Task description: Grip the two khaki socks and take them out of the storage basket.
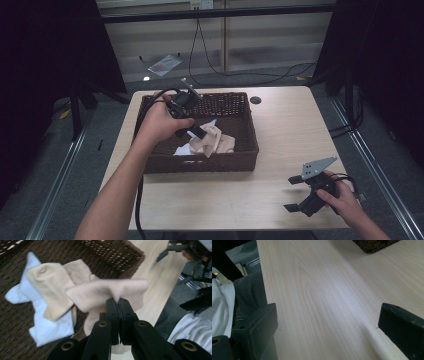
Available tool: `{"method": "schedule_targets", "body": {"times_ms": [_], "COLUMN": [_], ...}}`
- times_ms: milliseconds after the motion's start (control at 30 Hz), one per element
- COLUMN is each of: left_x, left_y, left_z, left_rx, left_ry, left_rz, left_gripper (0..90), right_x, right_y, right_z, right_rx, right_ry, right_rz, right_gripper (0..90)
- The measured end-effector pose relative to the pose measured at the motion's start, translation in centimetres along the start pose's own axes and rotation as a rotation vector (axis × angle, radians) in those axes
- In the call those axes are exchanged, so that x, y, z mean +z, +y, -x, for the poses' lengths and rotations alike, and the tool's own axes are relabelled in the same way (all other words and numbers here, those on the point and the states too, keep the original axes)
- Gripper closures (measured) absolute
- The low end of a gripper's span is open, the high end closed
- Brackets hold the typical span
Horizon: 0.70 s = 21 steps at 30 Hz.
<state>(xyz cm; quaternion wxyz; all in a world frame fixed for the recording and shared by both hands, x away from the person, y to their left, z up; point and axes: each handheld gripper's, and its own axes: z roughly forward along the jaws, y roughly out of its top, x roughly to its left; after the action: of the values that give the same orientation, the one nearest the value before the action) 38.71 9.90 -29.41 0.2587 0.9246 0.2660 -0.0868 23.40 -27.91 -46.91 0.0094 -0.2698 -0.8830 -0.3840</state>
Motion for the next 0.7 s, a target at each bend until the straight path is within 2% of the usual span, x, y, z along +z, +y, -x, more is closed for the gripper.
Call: {"method": "schedule_targets", "body": {"times_ms": [167,200,267,300,333,500,600,700], "left_x": [0.5,0.3,0.4,0.4,0.3,0.4,0.6,0.8], "left_y": [-0.3,-0.3,-0.4,-0.4,-0.4,-0.6,-0.7,-0.8], "left_z": [1.0,1.1,1.4,1.7,2.0,2.4,2.8,3.1], "left_rx": [0.029,0.042,0.044,0.052,0.06,0.072,0.09,0.096], "left_ry": [-0.012,-0.014,-0.019,-0.035,-0.049,-0.057,-0.081,-0.085], "left_rz": [0.009,-0.004,0.011,0.013,0.011,0.004,-0.013,-0.014], "left_gripper": [88.1,88.2,88.2,88.2,88.2,88.2,88.2,88.2], "right_x": [0.0,0.0,0.0,0.0,0.0,0.1,0.0,0.0], "right_y": [0.0,0.0,0.0,0.0,0.0,0.0,0.0,0.0], "right_z": [0.0,0.0,0.0,0.0,0.0,0.0,0.0,0.0], "right_rx": [0.001,0.0,0.0,0.0,0.003,0.002,0.001,-0.001], "right_ry": [-0.003,-0.002,-0.001,-0.001,-0.001,-0.003,0.0,-0.001], "right_rz": [0.0,0.001,0.001,0.001,0.003,0.001,0.001,0.0], "right_gripper": [2.5,2.5,2.5,2.5,2.5,2.5,2.5,2.5]}}
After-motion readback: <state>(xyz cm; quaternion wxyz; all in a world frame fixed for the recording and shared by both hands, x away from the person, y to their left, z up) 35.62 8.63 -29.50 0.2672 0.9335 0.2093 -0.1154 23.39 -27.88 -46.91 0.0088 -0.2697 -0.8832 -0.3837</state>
